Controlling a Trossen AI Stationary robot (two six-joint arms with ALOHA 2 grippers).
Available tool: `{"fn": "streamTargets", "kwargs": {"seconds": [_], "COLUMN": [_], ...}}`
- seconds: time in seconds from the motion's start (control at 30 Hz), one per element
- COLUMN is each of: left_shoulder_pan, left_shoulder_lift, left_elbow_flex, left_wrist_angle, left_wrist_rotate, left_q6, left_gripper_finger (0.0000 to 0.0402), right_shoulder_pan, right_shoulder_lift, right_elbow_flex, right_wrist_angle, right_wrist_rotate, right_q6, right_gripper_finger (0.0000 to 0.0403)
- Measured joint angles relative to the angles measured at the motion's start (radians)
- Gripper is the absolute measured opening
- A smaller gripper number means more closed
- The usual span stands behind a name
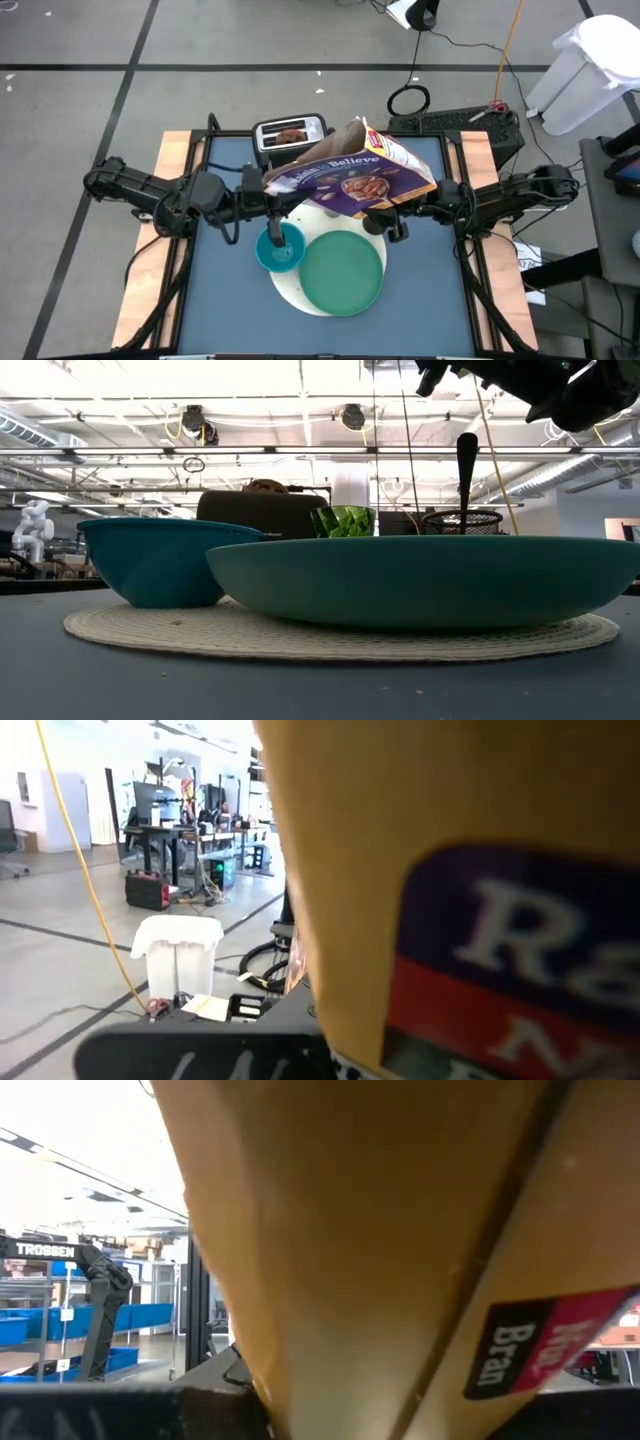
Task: Arrange a breakfast setting
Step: Pour the cereal from the purple cereal box into the blue bowl
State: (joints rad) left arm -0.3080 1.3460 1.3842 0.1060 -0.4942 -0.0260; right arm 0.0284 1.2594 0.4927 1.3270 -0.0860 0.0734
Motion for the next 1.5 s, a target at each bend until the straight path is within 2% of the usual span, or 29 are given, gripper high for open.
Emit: {"fn": "streamTargets", "kwargs": {"seconds": [0.2, 0.47, 0.6, 0.73, 0.9, 1.07, 1.3, 1.4, 1.5], "left_shoulder_pan": [-0.001, -0.001, -0.002, -0.015, -0.019, -0.02, -0.019, -0.02, -0.02], "left_shoulder_lift": [0.0, 0.0, -0.003, -0.027, -0.086, -0.146, -0.226, -0.265, -0.323], "left_elbow_flex": [-0.001, -0.002, -0.002, -0.004, -0.004, -0.004, -0.004, -0.047, -0.144], "left_wrist_angle": [0.0, -0.007, -0.021, -0.072, -0.186, -0.364, -0.613, -0.67, -0.672], "left_wrist_rotate": [0.0, 0.0, 0.0, -0.003, -0.004, -0.004, -0.005, -0.005, -0.005], "left_q6": [0.061, 0.052, 0.102, 0.156, 0.117, 0.061, -0.001, -0.041, -0.08], "left_gripper_finger": [0.0035, 0.0128, 0.0154, 0.0158, 0.0159, 0.0159, 0.0159, 0.0159, 0.0159], "right_shoulder_pan": [0.0, 0.0, 0.0, -0.001, -0.001, -0.002, -0.003, -0.002, -0.002], "right_shoulder_lift": [-0.001, -0.007, -0.027, -0.069, -0.123, -0.189, -0.272, -0.31, -0.345], "right_elbow_flex": [0.0, 0.001, 0.001, 0.002, 0.002, 0.002, 0.002, 0.001, 0.001], "right_wrist_angle": [-0.009, -0.021, -0.045, -0.115, -0.195, -0.294, -0.455, -0.55, -0.631], "right_wrist_rotate": [0.002, 0.003, 0.006, 0.013, 0.019, 0.064, 0.065, 0.063, 0.064], "right_q6": [0.0, -0.007, -0.013, -0.037, -0.049, -0.068, -0.068, -0.068, -0.068], "right_gripper_finger": [0.0175, 0.0175, 0.0175, 0.0175, 0.0175, 0.0174, 0.0174, 0.0174, 0.0174]}}
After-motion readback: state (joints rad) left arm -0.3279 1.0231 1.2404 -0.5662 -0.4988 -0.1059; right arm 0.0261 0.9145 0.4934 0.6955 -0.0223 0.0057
